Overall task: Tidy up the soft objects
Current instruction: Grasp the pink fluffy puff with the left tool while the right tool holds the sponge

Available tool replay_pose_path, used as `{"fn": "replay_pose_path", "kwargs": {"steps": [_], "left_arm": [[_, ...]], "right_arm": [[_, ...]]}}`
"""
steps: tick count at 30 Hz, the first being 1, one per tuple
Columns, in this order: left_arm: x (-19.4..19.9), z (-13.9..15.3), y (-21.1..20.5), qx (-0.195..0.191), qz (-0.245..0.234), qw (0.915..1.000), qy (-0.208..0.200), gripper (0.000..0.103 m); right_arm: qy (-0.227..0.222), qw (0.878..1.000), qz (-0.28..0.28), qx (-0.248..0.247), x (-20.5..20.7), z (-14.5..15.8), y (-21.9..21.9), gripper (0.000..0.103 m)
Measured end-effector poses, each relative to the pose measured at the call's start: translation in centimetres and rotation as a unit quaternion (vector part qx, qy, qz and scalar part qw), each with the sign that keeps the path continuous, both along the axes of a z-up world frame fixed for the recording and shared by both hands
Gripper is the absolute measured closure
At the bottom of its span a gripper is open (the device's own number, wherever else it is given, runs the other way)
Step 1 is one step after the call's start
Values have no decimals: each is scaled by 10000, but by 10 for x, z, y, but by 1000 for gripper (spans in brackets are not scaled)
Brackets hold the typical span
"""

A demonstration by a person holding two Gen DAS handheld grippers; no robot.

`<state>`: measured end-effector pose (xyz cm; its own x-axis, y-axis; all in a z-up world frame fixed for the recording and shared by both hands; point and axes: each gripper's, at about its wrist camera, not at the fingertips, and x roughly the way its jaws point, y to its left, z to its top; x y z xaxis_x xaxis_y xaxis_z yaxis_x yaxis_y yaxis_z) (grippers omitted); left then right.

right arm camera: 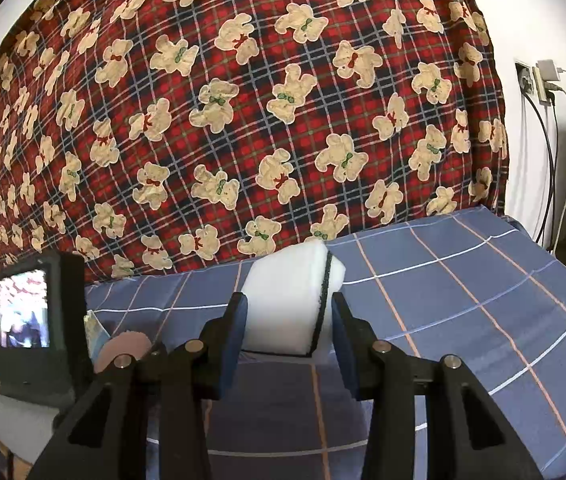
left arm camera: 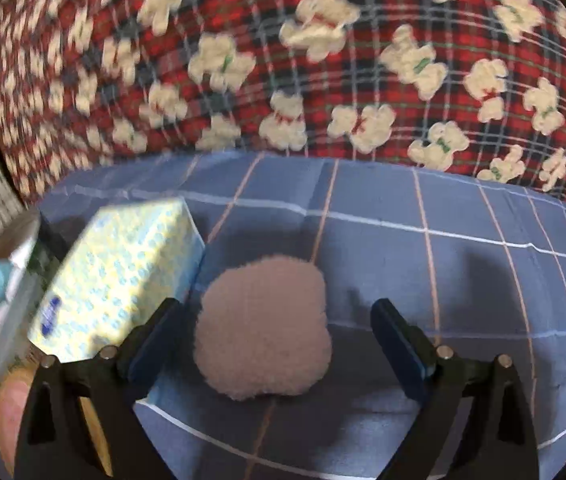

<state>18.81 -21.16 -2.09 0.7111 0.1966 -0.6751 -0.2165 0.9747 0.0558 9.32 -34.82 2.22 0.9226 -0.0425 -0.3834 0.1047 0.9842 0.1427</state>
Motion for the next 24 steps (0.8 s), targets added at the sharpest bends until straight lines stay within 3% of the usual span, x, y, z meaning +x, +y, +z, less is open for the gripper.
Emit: {"fn": "replay_pose_path", "kwargs": {"steps": [3,5,7,9,10,11,12,14,17,24], "left_arm": [[9,-10,6,-324,64,9989,327,8],[15,-17,5,-338,44,9977,586,8],[16,-17,1,-333,-45,9977,582,9],[15,-21,-2,-316,-134,9975,616,19],[14,-21,-2,-330,-145,9975,600,31],[13,-20,-1,-361,-170,9977,544,49],[11,-19,0,-395,-223,9979,454,60],[7,-17,1,-562,-470,9968,317,62],[9,-23,4,-739,-620,9943,454,64],[-14,-16,0,-587,-967,9933,227,74]], "right_arm": [[12,10000,14,27,0,0,0,59],[11,10000,21,32,0,0,1,59],[-13,10000,28,30,-1,1,1,59],[-37,10000,22,61,-2,1,-1,59],[-41,9999,30,93,-1,1,-2,59],[-43,9999,32,136,-1,0,-3,59],[-40,9999,27,162,-1,0,-4,59],[-35,9999,6,159,-1,0,-4,59],[-50,9999,-33,161,-2,0,-6,59],[-115,9993,-30,364,-4,0,-13,59]]}}
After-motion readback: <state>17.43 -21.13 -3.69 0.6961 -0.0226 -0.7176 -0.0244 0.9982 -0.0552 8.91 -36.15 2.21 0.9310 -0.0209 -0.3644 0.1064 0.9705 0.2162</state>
